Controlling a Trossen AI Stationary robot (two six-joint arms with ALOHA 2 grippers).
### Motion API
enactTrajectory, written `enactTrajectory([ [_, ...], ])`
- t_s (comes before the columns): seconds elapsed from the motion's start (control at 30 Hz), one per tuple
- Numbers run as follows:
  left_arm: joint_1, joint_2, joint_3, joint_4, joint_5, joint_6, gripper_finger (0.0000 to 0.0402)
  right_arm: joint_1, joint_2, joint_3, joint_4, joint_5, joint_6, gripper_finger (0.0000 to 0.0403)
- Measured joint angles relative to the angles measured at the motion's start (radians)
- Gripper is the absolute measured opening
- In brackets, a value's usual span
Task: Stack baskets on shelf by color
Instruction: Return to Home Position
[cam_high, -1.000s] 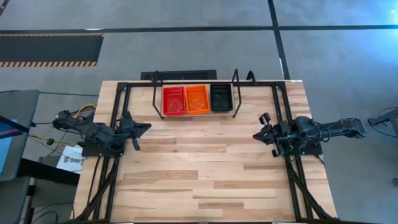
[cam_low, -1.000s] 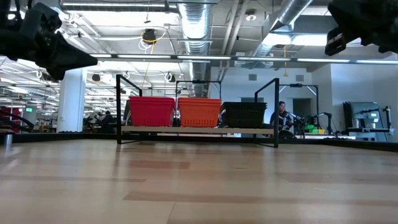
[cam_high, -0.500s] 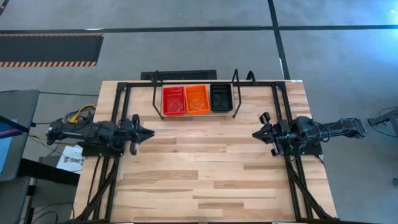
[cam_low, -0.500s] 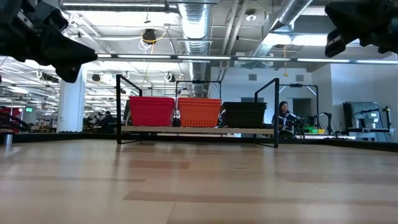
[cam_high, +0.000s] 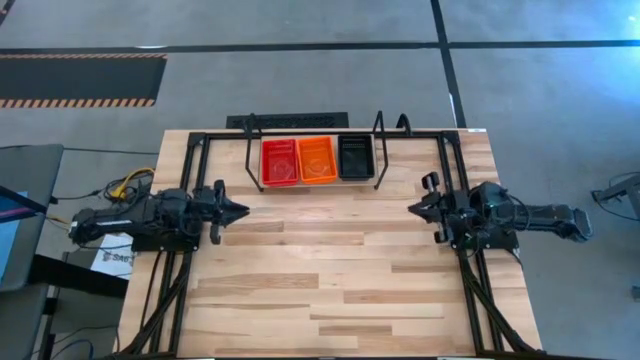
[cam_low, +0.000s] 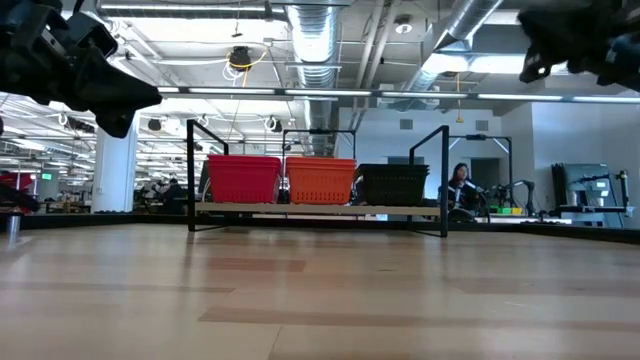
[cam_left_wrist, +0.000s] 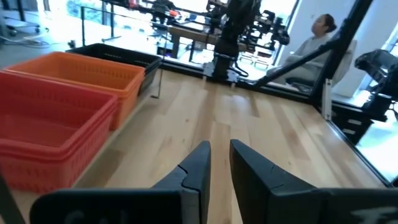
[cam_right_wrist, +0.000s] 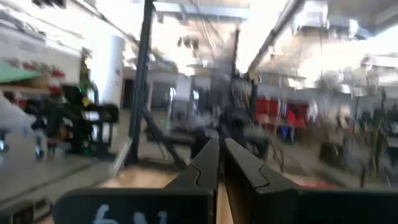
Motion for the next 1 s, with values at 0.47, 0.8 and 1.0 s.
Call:
enactTrajectory([
  [0.47,0.098,0.000,0.000,-0.003,0.022,0.020,0.0048,-0.056,-0.023,-0.001,-0.277,0.224,0.007,0.0043],
  [0.8,0.102,0.000,0.000,-0.004,0.020,0.019,0.0048,-0.055,-0.023,-0.001,-0.351,0.228,0.003,0.0043],
  [1.0,0.102,0.000,0.000,-0.004,0.019,0.061,0.0048,-0.055,-0.023,-0.001,-0.359,0.228,0.025,0.0043],
])
